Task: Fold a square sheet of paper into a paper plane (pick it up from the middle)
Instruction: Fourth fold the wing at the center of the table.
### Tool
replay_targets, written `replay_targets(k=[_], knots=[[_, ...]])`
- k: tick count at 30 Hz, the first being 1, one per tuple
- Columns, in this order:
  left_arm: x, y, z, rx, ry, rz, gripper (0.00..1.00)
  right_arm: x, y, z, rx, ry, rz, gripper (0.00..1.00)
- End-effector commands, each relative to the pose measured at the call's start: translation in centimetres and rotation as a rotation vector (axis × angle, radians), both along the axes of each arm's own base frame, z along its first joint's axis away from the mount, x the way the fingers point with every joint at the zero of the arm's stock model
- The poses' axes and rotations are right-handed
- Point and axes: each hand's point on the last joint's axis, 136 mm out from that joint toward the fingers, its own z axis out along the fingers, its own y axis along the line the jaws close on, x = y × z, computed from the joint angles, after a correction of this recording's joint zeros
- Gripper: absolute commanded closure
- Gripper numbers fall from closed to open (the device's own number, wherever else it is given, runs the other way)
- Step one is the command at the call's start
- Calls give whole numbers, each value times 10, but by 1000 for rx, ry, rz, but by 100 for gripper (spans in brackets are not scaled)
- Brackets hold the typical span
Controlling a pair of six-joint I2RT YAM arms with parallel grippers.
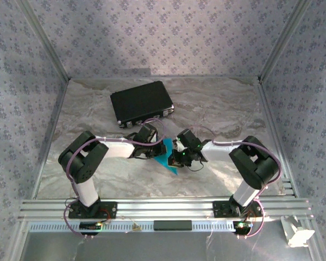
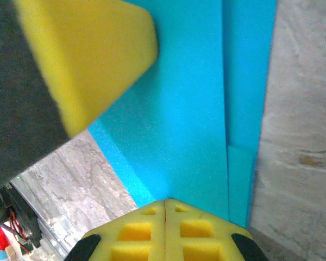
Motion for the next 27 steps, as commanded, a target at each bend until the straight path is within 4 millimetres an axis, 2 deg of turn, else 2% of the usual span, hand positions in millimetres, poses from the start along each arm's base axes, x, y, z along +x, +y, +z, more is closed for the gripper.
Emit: replay_targets(k=[1, 5, 13, 21, 27], knots=[[-16, 20, -36, 117, 76, 2, 100, -22, -23, -26, -92, 49, -5, 100], [-19, 25, -42, 132, 85, 10, 100, -34, -29, -31, -73, 70, -17, 100], [-19, 25, -44, 132, 84, 10, 100, -45, -39, -25, -66, 57, -28, 100], [-20, 28, -47, 139, 93, 20, 100, -78, -61, -31, -108, 85, -4, 99], [-20, 28, -47, 138, 94, 19, 100, -92, -76, -38, -139, 103, -35, 99]])
